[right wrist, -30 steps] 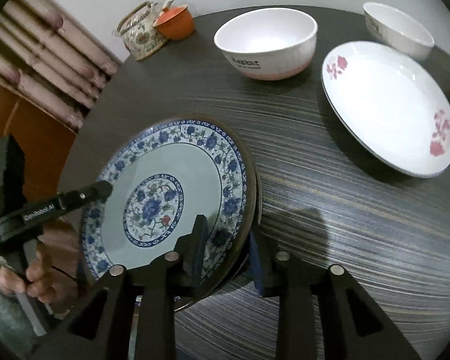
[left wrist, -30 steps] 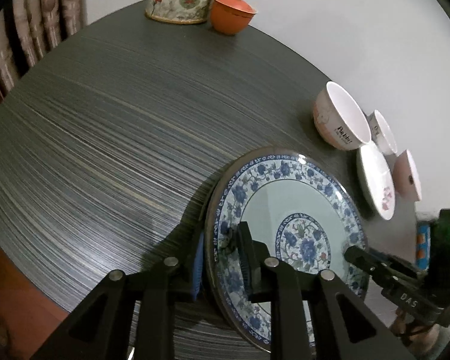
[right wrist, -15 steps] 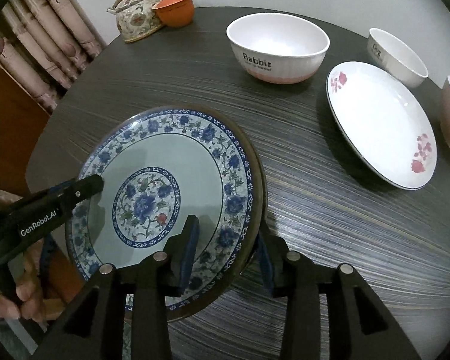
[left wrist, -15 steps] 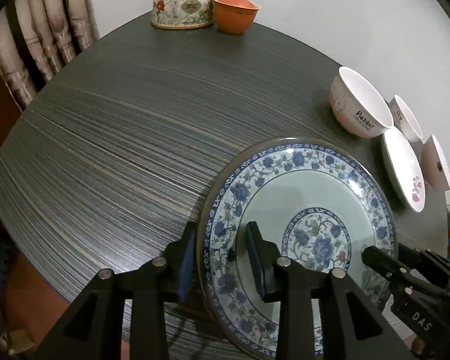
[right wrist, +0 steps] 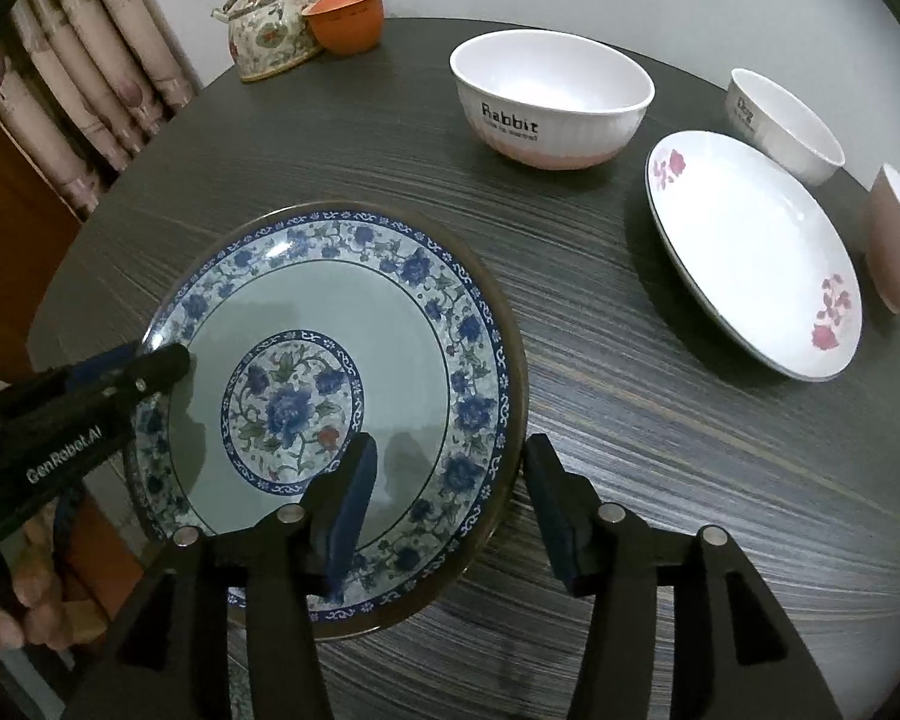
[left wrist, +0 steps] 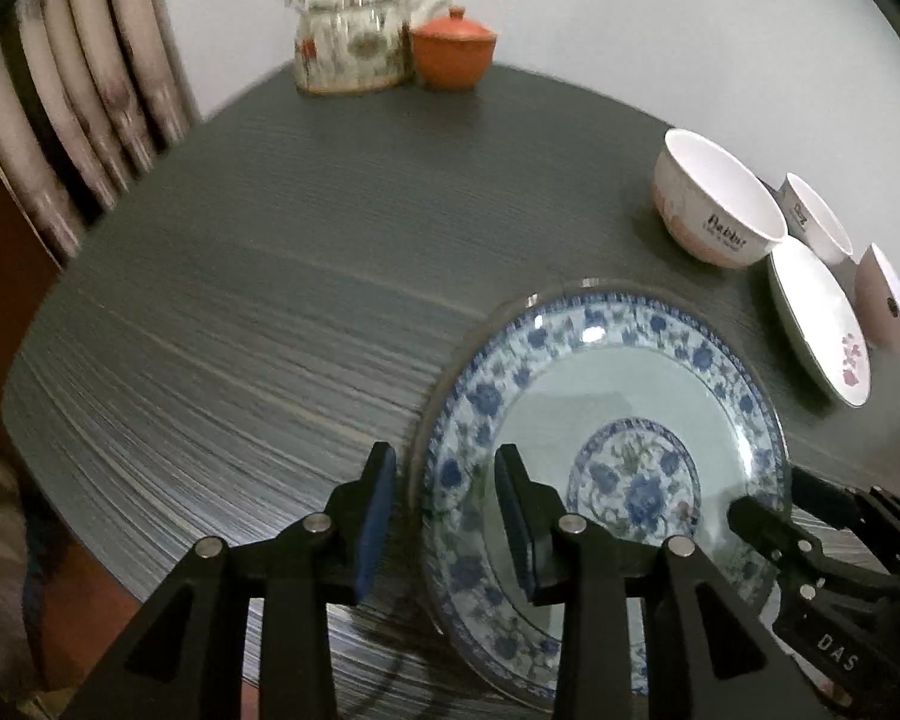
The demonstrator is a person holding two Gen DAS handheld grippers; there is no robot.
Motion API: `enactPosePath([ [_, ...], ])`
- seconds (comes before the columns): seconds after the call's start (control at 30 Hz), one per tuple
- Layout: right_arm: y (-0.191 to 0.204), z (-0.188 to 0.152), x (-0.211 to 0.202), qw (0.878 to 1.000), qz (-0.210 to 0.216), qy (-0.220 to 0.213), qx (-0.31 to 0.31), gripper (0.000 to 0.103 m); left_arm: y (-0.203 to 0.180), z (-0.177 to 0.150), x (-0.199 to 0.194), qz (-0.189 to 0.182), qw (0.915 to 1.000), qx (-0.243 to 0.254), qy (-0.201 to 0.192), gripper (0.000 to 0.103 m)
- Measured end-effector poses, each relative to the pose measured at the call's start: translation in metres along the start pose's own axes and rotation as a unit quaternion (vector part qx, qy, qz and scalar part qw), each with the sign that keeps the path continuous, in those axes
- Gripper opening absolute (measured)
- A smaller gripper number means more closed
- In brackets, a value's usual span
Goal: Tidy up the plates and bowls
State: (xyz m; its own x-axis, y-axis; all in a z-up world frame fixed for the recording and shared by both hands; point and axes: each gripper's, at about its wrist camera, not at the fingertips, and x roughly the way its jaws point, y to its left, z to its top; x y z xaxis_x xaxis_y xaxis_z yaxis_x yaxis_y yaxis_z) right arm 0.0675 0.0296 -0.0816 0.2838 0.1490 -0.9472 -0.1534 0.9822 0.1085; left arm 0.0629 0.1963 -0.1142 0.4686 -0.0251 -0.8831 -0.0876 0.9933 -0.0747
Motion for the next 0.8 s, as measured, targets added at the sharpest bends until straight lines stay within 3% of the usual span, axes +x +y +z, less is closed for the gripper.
enactPosePath([
  [0.13, -0.006, -0.006, -0.003, 1.0, 0.004, -0.013, 0.012, 0.049, -0.003, 0.001, -0.01, 0.024, 0.999, 0.018, -0.033, 0.037],
  [0.37, -0.017, -0.016, -0.026, 0.997, -0.013, -0.073, 0.023, 0.051, -0.009, 0.001, -0.024, 0.029, 0.996, 0.041, -0.074, 0.043],
  [0.8, -0.051, -0.033, -0.053, 0.992, -0.039, -0.113, 0.051, 0.053, -0.029, -0.01, -0.033, 0.026, 0.9948, 0.068, -0.071, 0.044],
])
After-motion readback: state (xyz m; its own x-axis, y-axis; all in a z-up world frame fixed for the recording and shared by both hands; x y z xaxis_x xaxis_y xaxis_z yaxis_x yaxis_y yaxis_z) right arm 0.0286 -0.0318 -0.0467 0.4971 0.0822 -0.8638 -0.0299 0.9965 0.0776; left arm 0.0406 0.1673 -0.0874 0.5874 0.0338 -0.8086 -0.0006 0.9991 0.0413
